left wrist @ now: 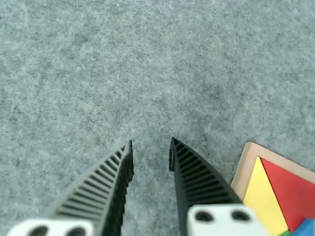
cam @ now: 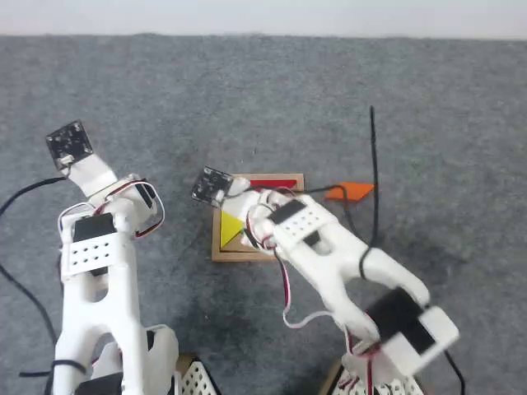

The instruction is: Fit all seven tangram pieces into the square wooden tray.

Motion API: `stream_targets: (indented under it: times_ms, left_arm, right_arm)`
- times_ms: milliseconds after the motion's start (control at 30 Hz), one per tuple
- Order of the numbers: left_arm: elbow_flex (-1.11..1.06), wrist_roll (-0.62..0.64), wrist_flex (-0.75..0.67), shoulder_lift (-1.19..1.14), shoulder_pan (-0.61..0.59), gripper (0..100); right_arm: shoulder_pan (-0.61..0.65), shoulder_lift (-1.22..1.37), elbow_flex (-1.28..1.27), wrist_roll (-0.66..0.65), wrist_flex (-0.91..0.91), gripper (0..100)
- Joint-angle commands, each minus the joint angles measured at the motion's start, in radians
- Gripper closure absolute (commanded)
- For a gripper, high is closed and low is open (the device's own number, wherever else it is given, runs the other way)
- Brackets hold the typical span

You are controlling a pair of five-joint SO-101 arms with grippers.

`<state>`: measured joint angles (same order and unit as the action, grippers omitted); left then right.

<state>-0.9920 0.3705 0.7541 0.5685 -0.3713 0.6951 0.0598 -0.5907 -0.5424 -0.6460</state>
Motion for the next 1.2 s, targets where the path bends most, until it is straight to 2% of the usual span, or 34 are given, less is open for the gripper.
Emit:
stream_targets:
  times_ms: [0, 433, 733, 900, 1167]
  left_arm:
    - [0.015, 0.009, -0.029, 0.038, 0.006, 87]
    - [0.015, 0.009, -0.029, 0.040, 0.006, 87]
    - [0.015, 0.009, -0.029, 0.040, 0.008, 87]
    - [0.015, 0.009, -0.029, 0.035, 0.009, 87]
    - [0.015, 0.009, -0.029, 0.035, 0.009, 87]
  right_arm:
    - [-0.041, 0.025, 0.094, -0.017, -0.022, 99.1]
    - [-0.048, -0.128, 0.109, -0.015, -0.131, 99.1]
    - [-0.166, -0.160, 0.109, -0.009, -0.125, 99.1]
    - [-0.162, -0.025, 0.124, -0.012, -0.047, 99.1]
    - [-0.051, 0.033, 0.170, -0.015, -0.107, 99.1]
